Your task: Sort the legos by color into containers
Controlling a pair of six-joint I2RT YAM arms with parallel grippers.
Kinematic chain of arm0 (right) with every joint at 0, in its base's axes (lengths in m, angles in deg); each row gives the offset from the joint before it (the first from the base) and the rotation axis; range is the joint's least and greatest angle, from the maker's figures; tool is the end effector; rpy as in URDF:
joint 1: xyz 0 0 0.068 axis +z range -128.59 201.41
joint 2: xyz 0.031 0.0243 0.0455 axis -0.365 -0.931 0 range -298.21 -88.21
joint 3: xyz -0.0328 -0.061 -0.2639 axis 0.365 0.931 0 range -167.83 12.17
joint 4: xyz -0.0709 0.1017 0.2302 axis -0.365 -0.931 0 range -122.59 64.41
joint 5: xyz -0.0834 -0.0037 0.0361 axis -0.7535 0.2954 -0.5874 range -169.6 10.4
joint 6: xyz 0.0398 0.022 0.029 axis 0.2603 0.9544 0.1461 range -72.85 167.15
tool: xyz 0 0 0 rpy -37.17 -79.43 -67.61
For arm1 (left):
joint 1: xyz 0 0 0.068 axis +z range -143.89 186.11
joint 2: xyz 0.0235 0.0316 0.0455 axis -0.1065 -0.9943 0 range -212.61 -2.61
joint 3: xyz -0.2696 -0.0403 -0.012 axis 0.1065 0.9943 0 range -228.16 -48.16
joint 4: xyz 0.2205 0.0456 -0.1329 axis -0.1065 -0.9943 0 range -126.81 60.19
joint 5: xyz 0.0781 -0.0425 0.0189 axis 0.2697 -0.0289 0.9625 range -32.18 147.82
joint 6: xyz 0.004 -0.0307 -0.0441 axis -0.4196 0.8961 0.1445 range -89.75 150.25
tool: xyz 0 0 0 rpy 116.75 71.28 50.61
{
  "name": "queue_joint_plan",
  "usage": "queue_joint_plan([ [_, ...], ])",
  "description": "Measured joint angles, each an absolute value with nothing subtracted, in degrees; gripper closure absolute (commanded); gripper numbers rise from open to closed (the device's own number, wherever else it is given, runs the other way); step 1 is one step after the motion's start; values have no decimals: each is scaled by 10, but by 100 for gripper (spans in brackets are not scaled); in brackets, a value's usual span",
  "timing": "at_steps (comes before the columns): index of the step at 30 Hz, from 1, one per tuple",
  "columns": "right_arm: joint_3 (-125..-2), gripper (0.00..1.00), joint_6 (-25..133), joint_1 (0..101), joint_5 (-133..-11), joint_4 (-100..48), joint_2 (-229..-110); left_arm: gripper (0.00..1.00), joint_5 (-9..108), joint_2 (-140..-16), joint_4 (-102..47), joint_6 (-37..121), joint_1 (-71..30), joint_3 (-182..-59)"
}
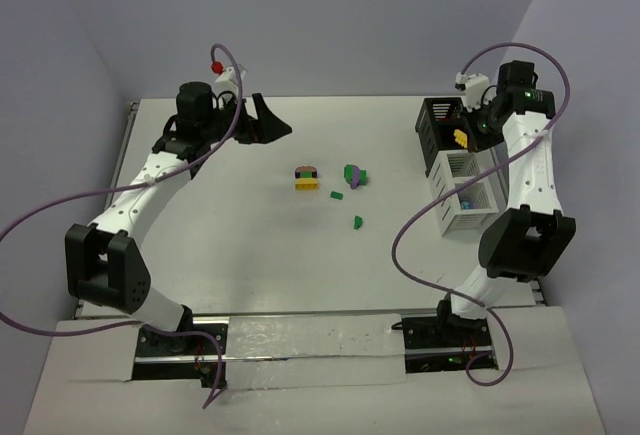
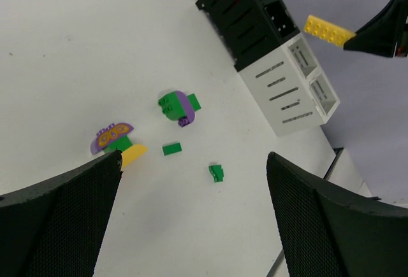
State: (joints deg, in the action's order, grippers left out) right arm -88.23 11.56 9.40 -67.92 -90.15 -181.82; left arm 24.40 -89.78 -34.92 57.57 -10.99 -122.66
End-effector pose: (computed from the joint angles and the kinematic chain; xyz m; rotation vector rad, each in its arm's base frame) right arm 0.3252 -0.0617 0.3734 -0.5940 2.4779 -0.0586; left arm 0.3363 -0.1240 0.3504 0.2486 1.9563 -1.0665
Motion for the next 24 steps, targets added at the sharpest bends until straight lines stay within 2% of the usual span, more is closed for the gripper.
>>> queue_joint_plan([
  [10, -947, 100, 98, 90, -733, -932, -1886, 1, 234, -898, -383, 527, -110, -1227],
  [24, -1079, 100, 83, 89, -734, -970, -1999, 1, 229, -898, -387, 517, -110, -1227],
])
